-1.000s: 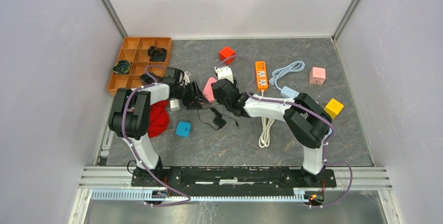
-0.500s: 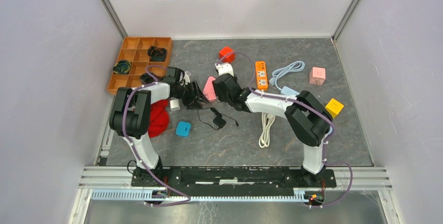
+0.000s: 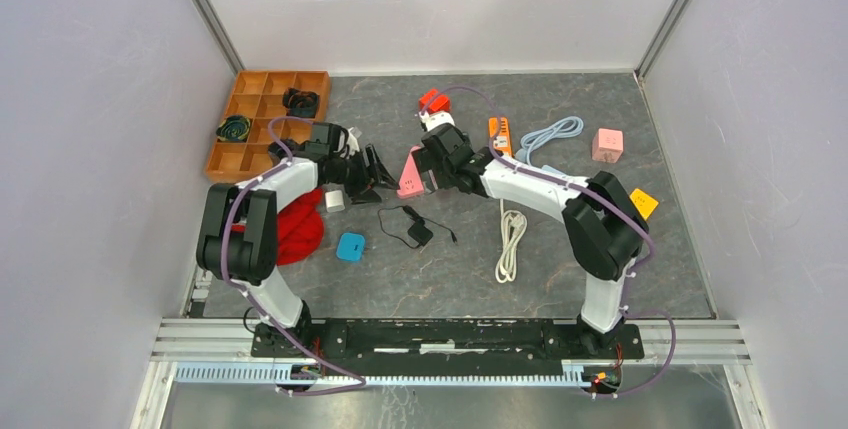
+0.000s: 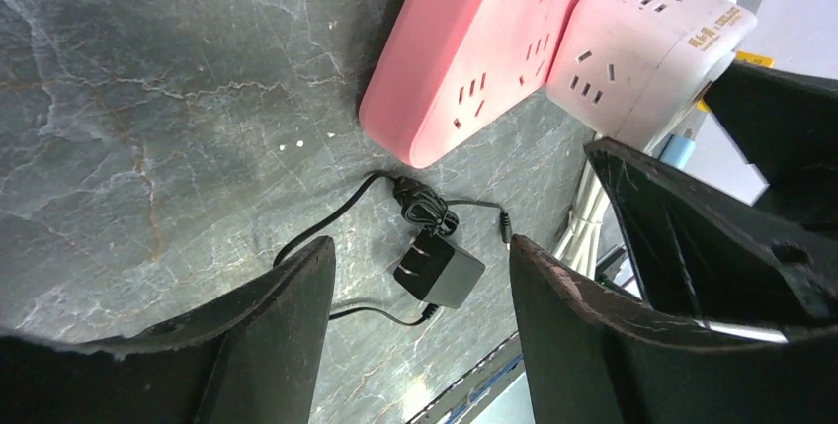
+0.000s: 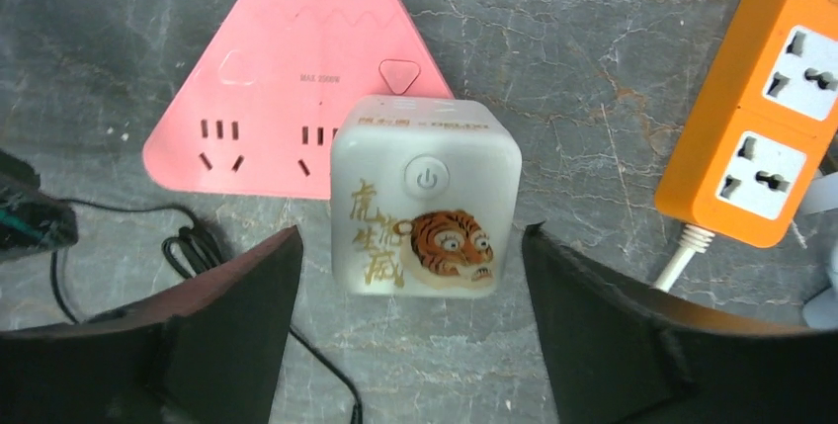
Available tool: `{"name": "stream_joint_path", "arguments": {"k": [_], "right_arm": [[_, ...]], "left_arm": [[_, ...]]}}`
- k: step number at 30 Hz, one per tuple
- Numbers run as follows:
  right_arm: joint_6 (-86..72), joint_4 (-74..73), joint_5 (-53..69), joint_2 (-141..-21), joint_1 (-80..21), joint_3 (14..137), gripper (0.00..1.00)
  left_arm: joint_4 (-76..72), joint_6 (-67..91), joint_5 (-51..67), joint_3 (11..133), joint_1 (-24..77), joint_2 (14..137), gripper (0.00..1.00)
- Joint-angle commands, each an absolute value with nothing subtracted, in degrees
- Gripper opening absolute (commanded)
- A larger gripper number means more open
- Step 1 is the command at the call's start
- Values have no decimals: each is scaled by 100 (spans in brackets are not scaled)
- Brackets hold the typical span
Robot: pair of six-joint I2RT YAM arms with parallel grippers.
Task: Insert the plug
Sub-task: Insert the plug into the socket.
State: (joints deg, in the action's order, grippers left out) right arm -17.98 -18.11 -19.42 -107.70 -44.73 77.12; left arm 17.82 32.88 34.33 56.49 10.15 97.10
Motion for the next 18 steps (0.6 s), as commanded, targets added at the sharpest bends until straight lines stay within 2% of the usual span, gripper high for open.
{"name": "stream_joint_path", "arguments": {"k": [1,2,6,9,16,18], "right_arm": [[-1740,-1896,-1716,-10098,-4481,7922,94],[-1760,-1925,-1699,-9993,-4467,7871,98],[-1923,-1823,-1878,-9327,-4375,7325,98],[-2105,-1754,-2330,-8737,-4253,6848,98],[-2372,-2318,-3312,-7762,-3550,6383,98],[-1951,-1895,-2923,-7594,-3229,6128,98]], "left_arm": [[2052,2857,3286,5590,1071,9329,72],[2123,2766,3155,5609,1107,9218,77],[2394,2402,2728,5675,1369,8790,87],[2434,2317,2561,5655,1577,8469,99],[2827,2235,1545,5623,1679,7855,100],[2891,2224,1189,5519,1679,7533,100]]}}
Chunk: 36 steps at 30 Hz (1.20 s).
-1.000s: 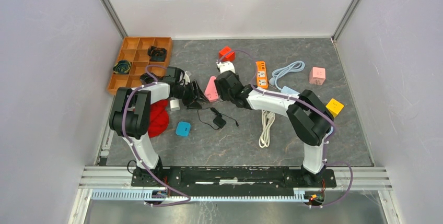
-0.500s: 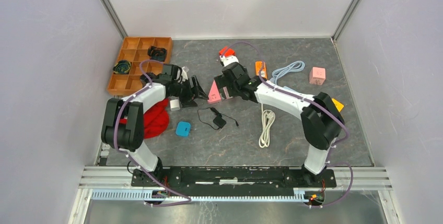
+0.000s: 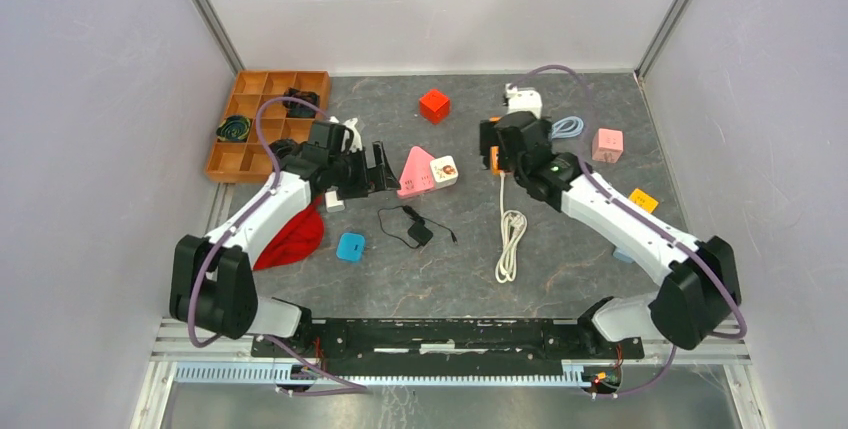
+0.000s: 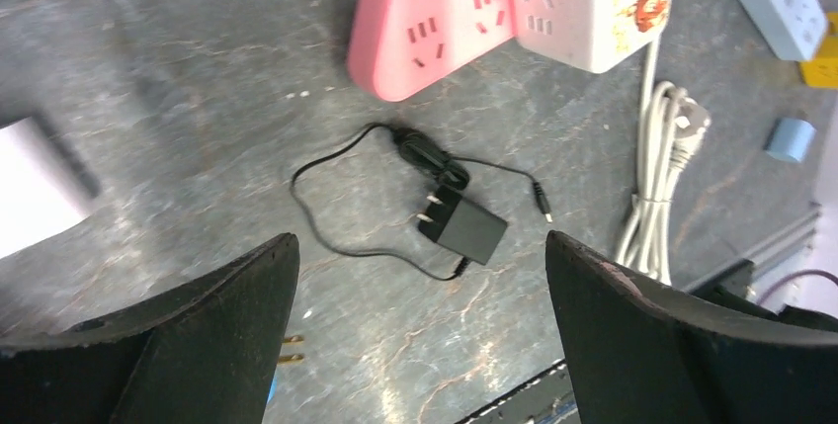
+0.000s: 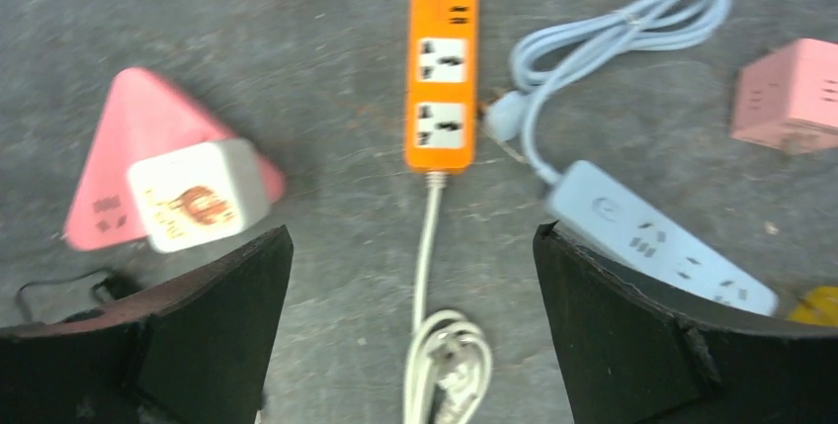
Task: Insert the plug
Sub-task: Insert the plug into the socket, then pick up the plug from the center of the board.
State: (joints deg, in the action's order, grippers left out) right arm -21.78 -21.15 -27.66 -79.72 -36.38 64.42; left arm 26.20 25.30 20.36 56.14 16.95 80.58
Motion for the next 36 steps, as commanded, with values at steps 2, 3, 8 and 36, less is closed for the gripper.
{"name": "stream_joint_path", "arguments": {"k": [2,3,8,36], "right_arm": [[-1522,-1354,-2292,-7584,-3035,6075,98],[-1355,-1114,-2131,-7664,-2999,6125,98],[-722,-323,-1657,-8417,-3005,6706,98],[758,1255,-701,-13684,-2981,10985,91]], "left_arm": [[2899,2253,1111,5372,1678,7281,100],[2900,2293,1085,5298,1667,7150,100],[2956,2419,672,4950,1670,6633,100],[2726,2129,1196,4449,1679,5916,94]]}}
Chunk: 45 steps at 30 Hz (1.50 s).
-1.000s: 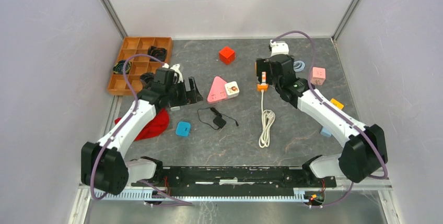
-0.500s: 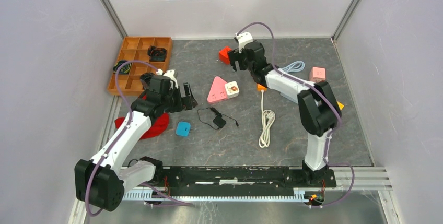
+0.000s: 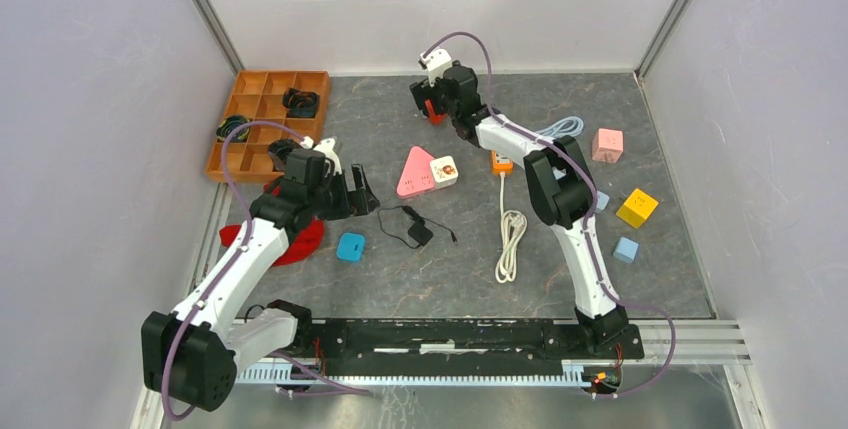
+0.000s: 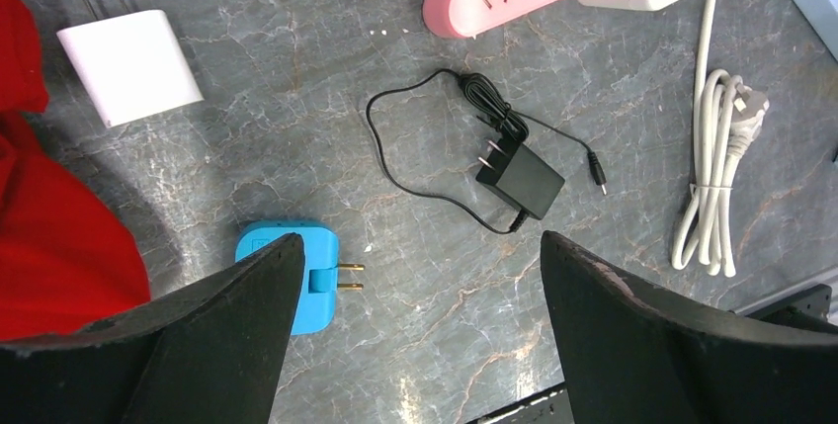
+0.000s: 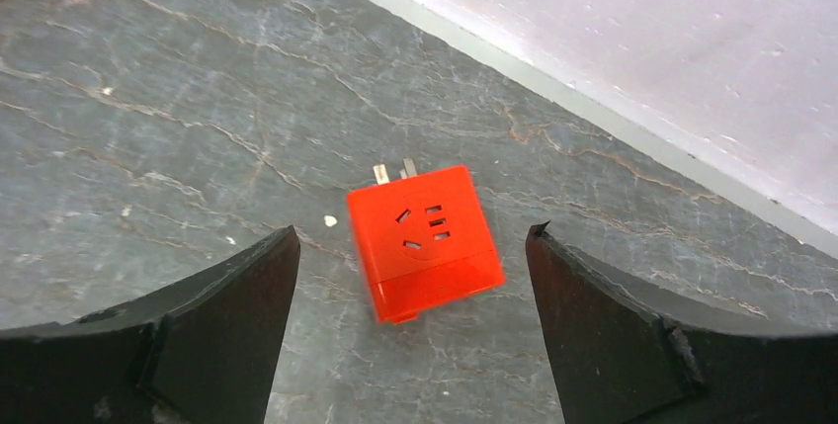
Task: Insert the plug
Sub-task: Pick up the plug from the center of the board.
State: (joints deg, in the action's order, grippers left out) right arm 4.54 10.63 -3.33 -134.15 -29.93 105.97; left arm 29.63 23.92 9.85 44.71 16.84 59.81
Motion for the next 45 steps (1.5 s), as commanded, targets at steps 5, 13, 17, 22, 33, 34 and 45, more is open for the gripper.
{"name": "stream_joint_path", "arguments": {"k": [5,13,17,22,33,34,45], "right_arm": [[805,1057,-557,-13917,-2982,11092,88],[854,1037,-178,-13996,-2976,10946,70],[862,994,-34,-13861,-2979,10948,54],[753,1061,-41,-13352,-2978,10473,41],[159,825,-221,-11966,-2974,9414,34],[122,780,-244,-11846,-2975,9352,34],[-1598,17,923,-10055,-2977,8385,34]], "left_arm": [[2731,2127,1107,4447,1673,5889,93],[2681,2162,1008,4473,1679,5985,91],[2730,2122,1008,4502,1679,5990,91],[2743,2094,878,4528,1679,5901,91],[2592,2228,680,4717,1679,5667,86],[2484,2207,722,4715,1679,5626,86],[1051,1748,993,4370,1679,4975,87]]}}
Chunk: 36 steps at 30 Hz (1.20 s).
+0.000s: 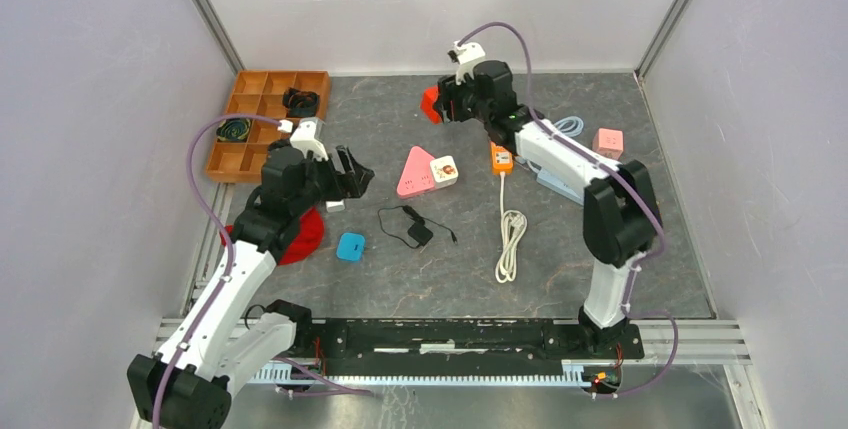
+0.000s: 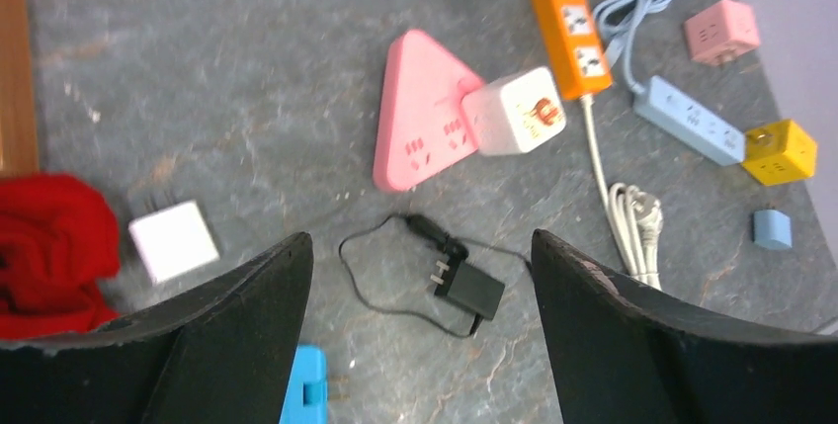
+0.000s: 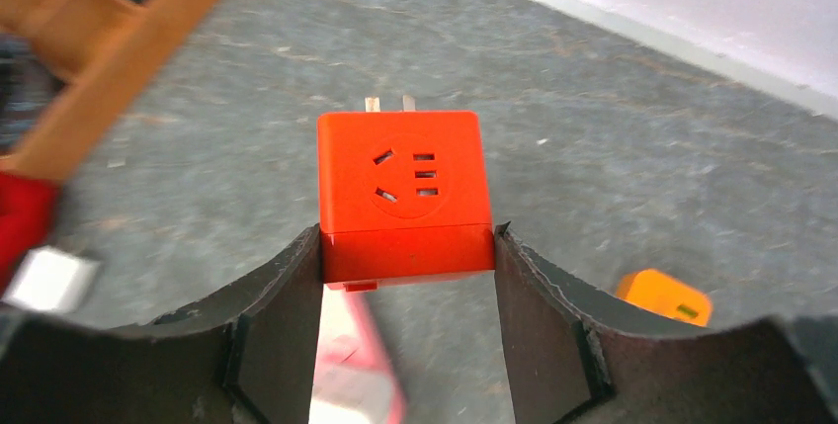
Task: Insert the plug
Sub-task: Pick up the plug from the center of the board.
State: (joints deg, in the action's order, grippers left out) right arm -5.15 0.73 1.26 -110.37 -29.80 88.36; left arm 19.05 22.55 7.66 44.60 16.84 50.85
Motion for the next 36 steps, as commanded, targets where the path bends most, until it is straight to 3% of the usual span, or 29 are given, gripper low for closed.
{"name": "stream_joint_path", "arguments": {"k": [1,6,13,22,28,36], "right_arm": [[-1846,81,1198,-9867,-2983,8192,34],[-3010,559,2097,-8776,-3059,6841,34],[-4300,1210,2452,-8012,-3269,5895,32],[-5604,2250,2374,-8026,-3610,5330,33],[-5639,2259,2437,-8007,-3716,5357,33],[-5685,2299,2381,-7945,-3782,5214,32]], "left_arm": [[880,1667,1235,4326,1679,4979,88],[-259,1339,2274,3979,1692,4903,89],[-1083,397,3120,3557,1966,4572,99],[-860,-430,2963,3514,2513,4756,99],[-726,-577,2270,3698,2523,5048,95],[-887,-550,2323,3710,2553,5185,92]]}}
